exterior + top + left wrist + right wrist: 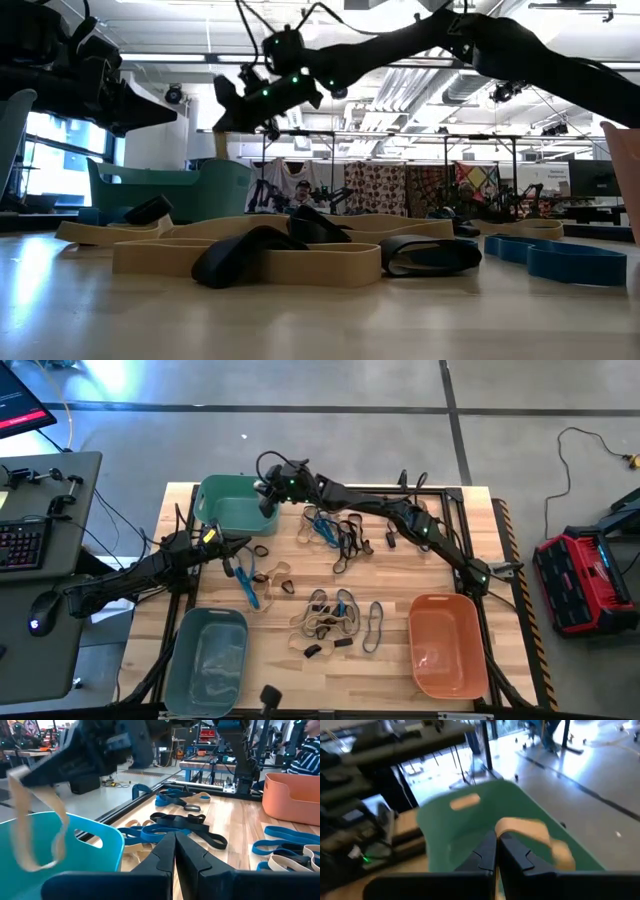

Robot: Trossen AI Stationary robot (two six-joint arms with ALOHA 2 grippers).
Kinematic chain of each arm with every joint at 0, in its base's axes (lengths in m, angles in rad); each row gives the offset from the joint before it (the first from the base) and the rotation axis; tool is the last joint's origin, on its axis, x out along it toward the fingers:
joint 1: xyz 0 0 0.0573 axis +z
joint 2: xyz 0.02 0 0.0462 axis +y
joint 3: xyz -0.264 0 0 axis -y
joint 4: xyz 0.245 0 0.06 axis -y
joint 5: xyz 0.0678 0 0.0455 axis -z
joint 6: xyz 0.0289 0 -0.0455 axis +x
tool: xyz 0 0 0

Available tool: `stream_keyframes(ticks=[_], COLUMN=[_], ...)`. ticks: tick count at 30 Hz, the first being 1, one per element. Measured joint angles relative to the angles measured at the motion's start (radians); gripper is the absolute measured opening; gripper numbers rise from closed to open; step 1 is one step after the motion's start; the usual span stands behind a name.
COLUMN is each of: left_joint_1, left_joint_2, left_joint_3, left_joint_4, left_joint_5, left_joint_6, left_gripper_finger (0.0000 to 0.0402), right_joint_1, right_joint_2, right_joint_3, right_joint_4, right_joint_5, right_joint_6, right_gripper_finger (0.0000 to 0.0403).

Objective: Sort rubber bands into baskets
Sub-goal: Put the brown rubber band into the green bin

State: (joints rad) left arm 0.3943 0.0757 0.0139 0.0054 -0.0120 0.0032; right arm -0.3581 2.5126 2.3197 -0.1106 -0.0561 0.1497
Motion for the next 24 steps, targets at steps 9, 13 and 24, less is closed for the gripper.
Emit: stream_keyframes(ticks=[9, 13, 24], left_joint_1=[0.0, 0.0, 0.0], left_joint_2=[0.0, 0.0, 0.0], left_joint_3=[0.0, 0.0, 0.0], left_joint_4=[0.0, 0.0, 0.0], left_joint_5=[0.0, 0.0, 0.0], left_joint_6=[0.0, 0.0, 0.0], left_gripper_finger=[0.0003, 0.0003, 0.0003], right_joint_1=[-0.004, -0.007, -0.007], right_joint_2=[0.008, 0.026, 0.046], right_joint_3=[-0.001, -0.001, -0.001], right_joint_4=[-0.048, -0.064, -0.159], right_joint_5=[-0.002, -0.002, -0.007], right_joint_6=[0.008, 0.018, 0.059], right_gripper_finger=[0.0005, 0.0004, 0.0001])
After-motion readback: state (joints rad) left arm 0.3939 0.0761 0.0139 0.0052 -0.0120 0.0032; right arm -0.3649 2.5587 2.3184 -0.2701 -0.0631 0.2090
